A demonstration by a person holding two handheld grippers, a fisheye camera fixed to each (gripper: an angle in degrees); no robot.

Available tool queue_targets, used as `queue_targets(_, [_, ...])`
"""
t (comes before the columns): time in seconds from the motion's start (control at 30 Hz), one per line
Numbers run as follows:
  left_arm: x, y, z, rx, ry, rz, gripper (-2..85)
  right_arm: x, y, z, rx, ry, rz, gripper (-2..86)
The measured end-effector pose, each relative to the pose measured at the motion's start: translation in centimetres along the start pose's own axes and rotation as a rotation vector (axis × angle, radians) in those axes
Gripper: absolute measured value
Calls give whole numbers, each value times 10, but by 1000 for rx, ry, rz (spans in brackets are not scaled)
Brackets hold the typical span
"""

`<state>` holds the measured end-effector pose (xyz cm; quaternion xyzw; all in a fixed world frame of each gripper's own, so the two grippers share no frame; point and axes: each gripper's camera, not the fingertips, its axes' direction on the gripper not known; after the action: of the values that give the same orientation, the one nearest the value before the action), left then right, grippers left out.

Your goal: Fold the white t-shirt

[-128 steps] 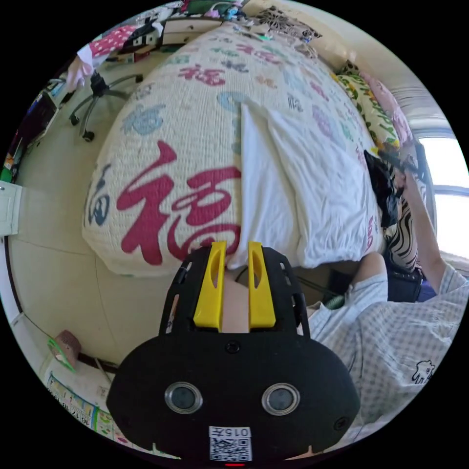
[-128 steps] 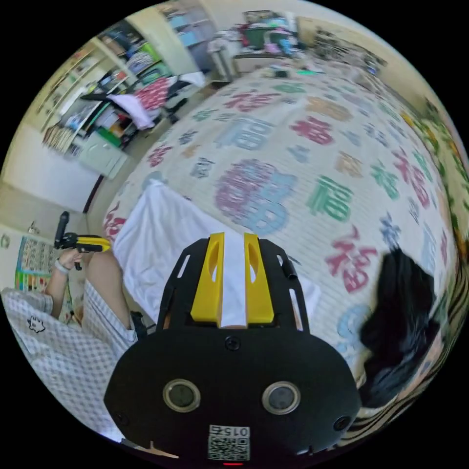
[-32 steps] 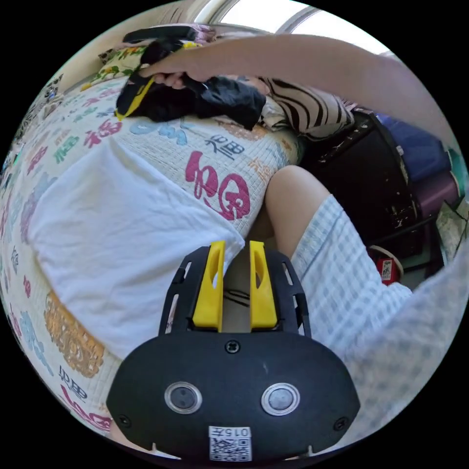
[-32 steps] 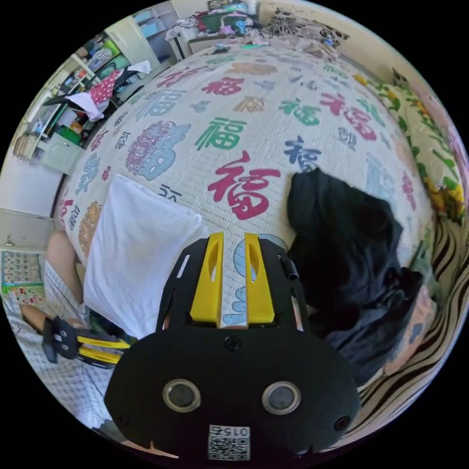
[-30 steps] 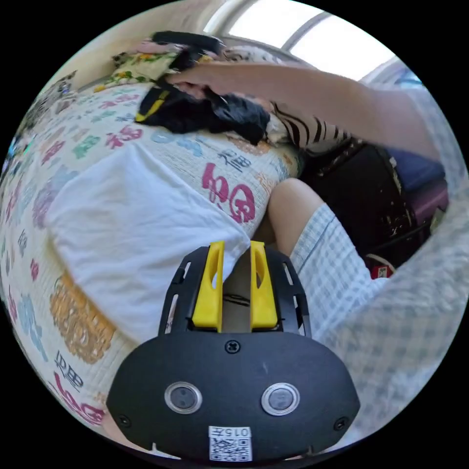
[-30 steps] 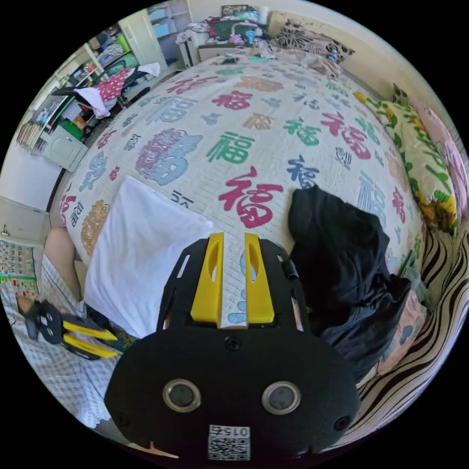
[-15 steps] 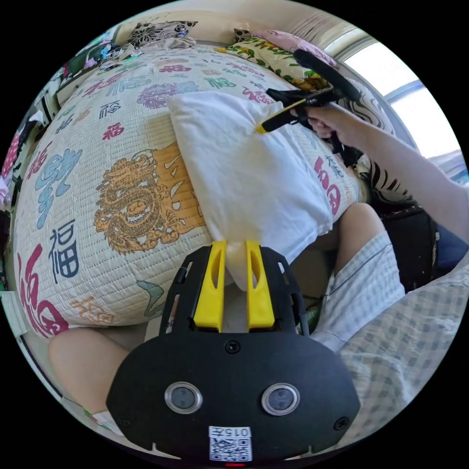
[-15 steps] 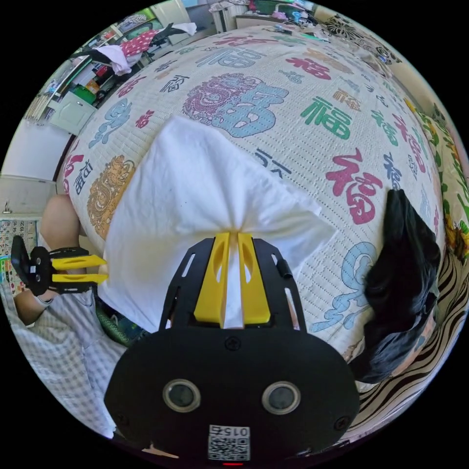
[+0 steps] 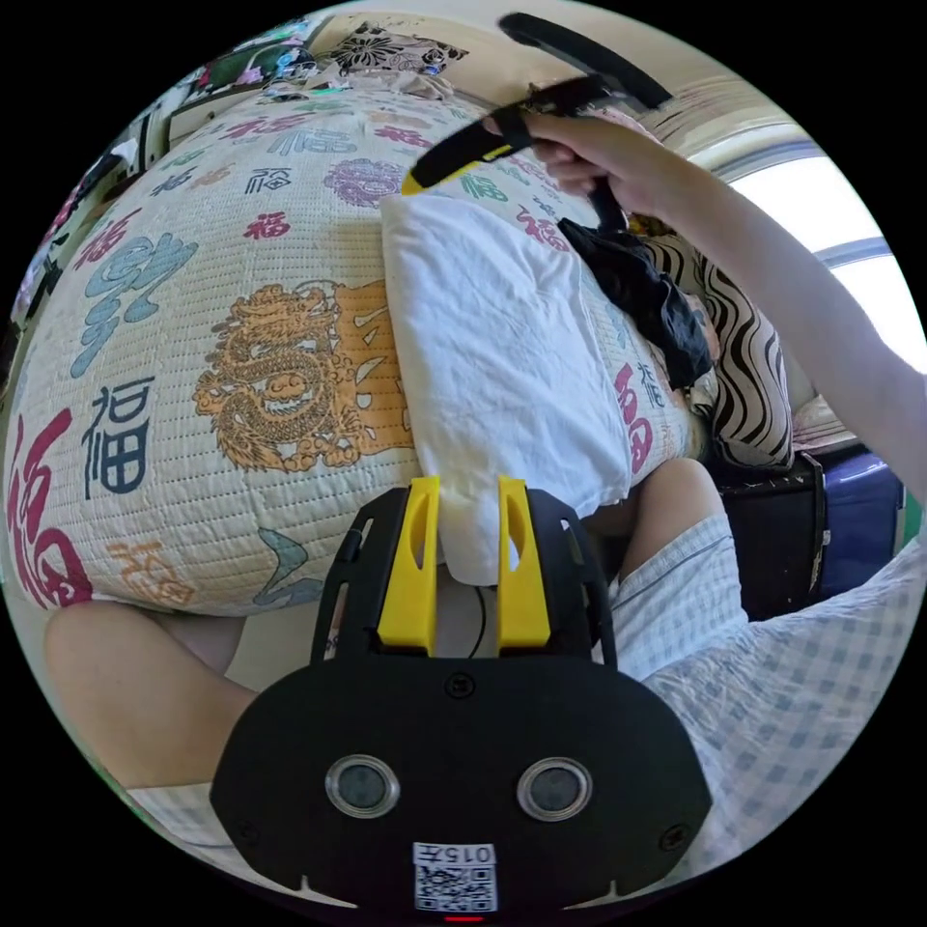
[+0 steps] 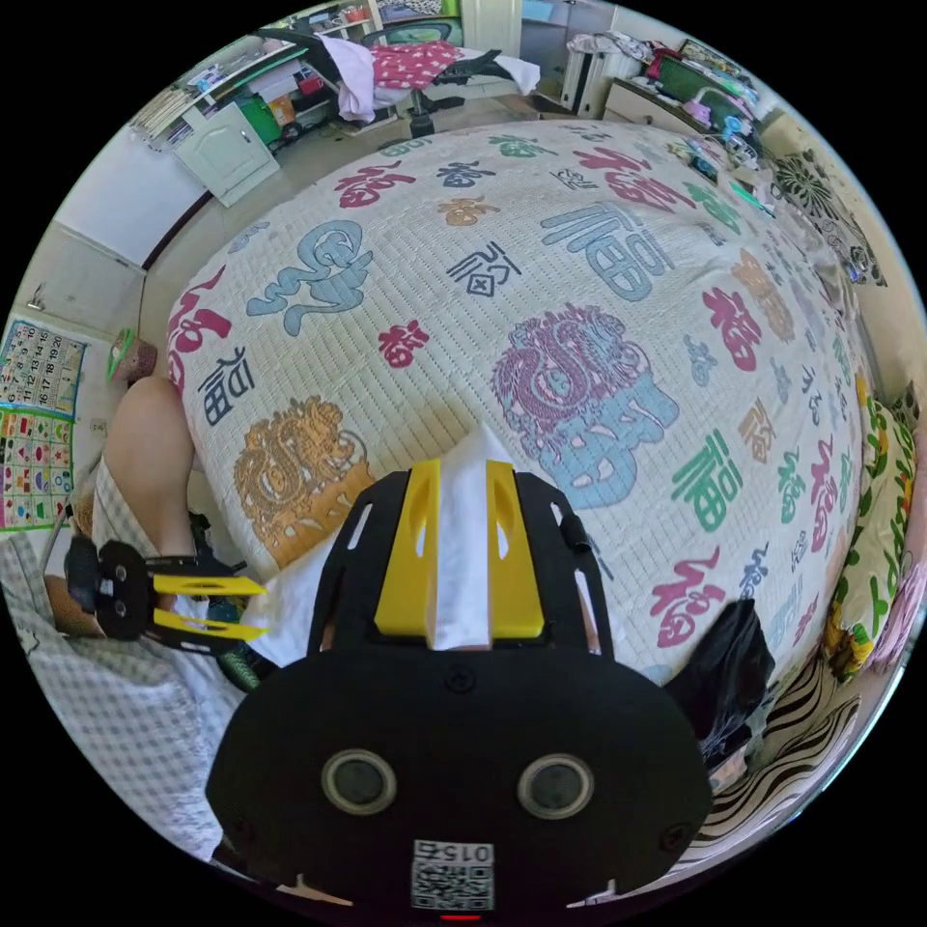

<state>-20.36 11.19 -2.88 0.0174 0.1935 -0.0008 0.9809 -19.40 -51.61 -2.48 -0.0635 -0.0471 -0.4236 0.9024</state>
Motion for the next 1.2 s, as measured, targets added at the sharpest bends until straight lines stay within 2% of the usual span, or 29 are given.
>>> queue_targets(0.2, [-19, -2, 7, -6, 17, 8, 85, -2, -61, 30, -144, -32, 9, 70])
queue_targets(0.33, [-29, -5, 8, -8, 9, 20, 76, 1, -79, 33, -157, -46, 15, 4])
queue_targets(0.5, [-44, -10, 9, -16, 32, 10, 49, 0, -101, 30, -158, -47, -14, -9])
queue_targets(0.7, [-50, -13, 7, -22, -16, 37, 5, -1, -128, 23, -94, 79, 7, -10])
queue_targets(0.8, [-58, -20, 9, -35, -12, 25, 7, 8, -142, 28, -128, -46, 21, -8])
queue_targets(0.93, [-74, -26, 0, -21, 51, -20, 38, 13, -147, 28, -120, -80, 57, 4])
queue_targets(1.0, [-81, -28, -7, -10, 70, -50, 55, 17, -149, 33, -187, -164, 59, 56])
queue_targets(1.1, [-87, -30, -10, -12, 66, -74, 71, 20, -152, 41, -254, -169, 49, 77])
queue_targets(1.2, [-91, -40, 3, -86, 73, -67, 76, 20, -156, 48, -271, -144, 43, 62])
